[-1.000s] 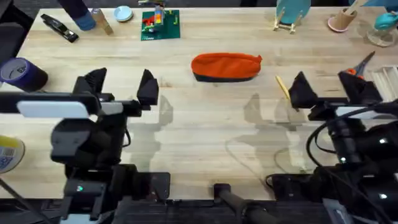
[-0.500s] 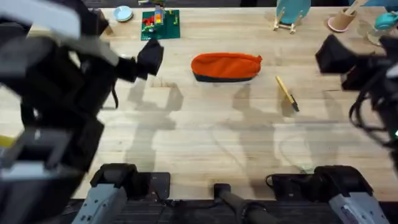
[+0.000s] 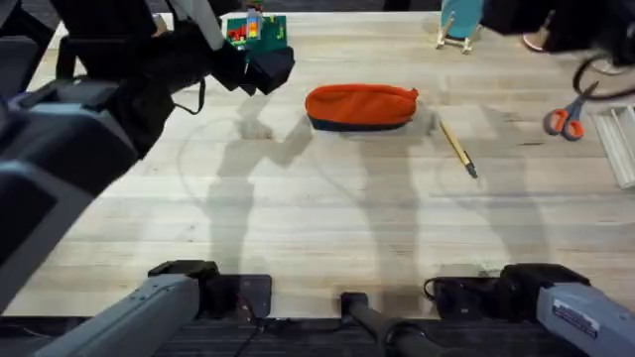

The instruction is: Unzip the bag, pick up the pens from the table one at a time and place them inside, then zip the bag closed.

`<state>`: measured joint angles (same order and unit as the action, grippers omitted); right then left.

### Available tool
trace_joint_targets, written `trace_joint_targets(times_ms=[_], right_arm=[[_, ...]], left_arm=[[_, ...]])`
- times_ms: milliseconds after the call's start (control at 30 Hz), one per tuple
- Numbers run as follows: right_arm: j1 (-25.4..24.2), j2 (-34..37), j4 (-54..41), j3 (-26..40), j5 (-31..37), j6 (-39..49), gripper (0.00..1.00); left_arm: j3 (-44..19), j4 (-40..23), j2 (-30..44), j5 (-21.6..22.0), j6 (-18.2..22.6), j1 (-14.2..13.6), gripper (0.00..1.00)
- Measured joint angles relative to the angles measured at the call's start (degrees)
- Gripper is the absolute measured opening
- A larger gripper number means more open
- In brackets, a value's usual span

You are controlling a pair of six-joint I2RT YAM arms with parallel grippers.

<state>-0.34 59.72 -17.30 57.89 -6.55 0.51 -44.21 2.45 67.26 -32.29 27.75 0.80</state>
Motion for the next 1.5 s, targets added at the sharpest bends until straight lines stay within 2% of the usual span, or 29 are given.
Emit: trace_joint_targets(times_ms=[100,267,367,500,833,967,1100,1367,1500], right_arm=[[0.0,4.7,-2.9,5.0,-3.9,0.0,0.995],[0.0,9.4,-5.2,9.8,-8.4,0.0,0.996],[0.0,10.0,-5.5,10.1,-9.6,0.0,0.996],[0.0,10.0,-5.5,10.2,-10.1,0.0,0.996],[0.0,10.0,-5.5,10.2,-10.2,0.0,0.996],[0.0,10.0,-5.5,10.2,-10.2,0.0,0.996],[0.0,10.0,-5.5,10.2,-10.2,0.0,0.996],[0.0,10.0,-5.5,10.2,-9.8,0.0,0.996],[0.0,10.0,-5.5,10.2,-9.7,0.2,0.996]], left_arm=[[-0.9,2.2,2.7,-7.5,1.9,2.2,0.991],[-1.4,5.7,6.9,-22.1,3.2,8.6,0.991],[-1.4,5.7,8.7,-28.0,3.5,11.3,0.991],[-1.4,5.8,10.6,-32.5,3.6,12.0,0.992],[-1.4,5.9,11.4,-35.5,3.8,12.0,0.993],[-1.4,5.8,11.4,-35.3,3.8,12.0,0.993],[-1.4,4.8,11.5,-33.4,4.0,11.5,0.993],[-1.4,5.1,16.7,-31.9,9.8,8.1,0.993],[-1.5,7.7,21.3,-31.7,11.4,7.3,0.993]])
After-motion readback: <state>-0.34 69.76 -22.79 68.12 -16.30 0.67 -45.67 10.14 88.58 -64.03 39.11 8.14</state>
